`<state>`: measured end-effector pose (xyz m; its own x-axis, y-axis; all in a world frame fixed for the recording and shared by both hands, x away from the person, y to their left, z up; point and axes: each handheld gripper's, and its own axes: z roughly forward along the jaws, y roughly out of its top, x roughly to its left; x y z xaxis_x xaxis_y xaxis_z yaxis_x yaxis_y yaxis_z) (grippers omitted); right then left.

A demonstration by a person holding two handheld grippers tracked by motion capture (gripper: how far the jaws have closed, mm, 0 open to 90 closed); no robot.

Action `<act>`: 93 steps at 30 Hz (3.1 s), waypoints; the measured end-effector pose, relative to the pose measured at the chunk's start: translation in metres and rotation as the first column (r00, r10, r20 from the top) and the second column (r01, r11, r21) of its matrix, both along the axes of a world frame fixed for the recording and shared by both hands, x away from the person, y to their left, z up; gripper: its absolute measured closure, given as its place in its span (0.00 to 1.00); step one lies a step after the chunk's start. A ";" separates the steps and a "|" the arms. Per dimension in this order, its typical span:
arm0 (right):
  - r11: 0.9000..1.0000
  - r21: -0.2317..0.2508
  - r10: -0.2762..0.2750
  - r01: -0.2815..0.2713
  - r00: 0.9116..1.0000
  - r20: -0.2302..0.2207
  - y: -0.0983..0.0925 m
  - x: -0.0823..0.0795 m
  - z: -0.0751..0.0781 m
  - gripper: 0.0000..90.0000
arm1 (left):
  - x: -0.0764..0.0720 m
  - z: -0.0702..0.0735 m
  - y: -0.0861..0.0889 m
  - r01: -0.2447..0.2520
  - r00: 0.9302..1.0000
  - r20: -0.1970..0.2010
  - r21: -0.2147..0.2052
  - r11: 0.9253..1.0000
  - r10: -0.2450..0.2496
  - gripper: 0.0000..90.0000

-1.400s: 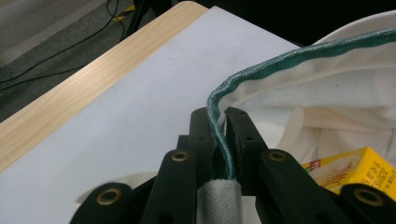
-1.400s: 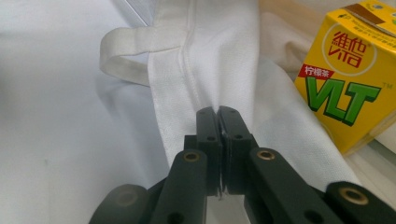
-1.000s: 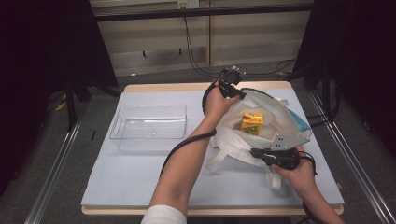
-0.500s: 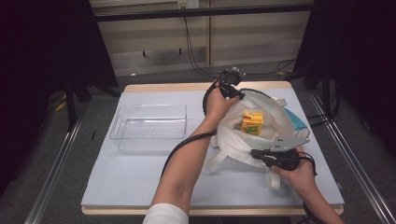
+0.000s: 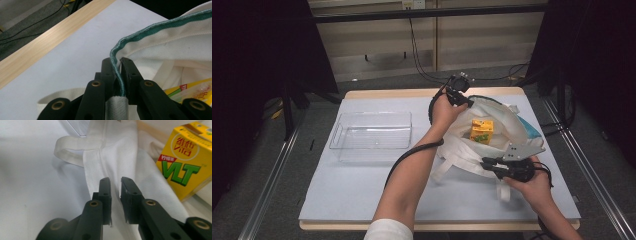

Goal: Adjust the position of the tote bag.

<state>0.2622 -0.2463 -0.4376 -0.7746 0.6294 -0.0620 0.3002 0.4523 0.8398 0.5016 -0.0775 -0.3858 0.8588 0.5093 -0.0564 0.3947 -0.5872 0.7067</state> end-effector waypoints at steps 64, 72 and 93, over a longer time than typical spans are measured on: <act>0.961 0.010 -0.277 0.278 0.956 0.092 -0.076 0.026 0.032 1.00 | 0.001 0.003 0.019 0.046 0.999 -0.025 -0.017 0.999 -0.046 0.84; 0.956 0.014 -0.292 0.292 0.953 0.083 -0.081 0.028 0.026 1.00 | 0.001 -0.002 0.017 0.030 0.999 -0.024 -0.017 0.999 -0.031 0.84; 0.943 0.021 -0.333 0.333 0.940 0.074 -0.088 0.031 0.011 1.00 | 0.007 -0.010 0.013 0.045 0.998 -0.035 0.016 0.999 -0.044 0.84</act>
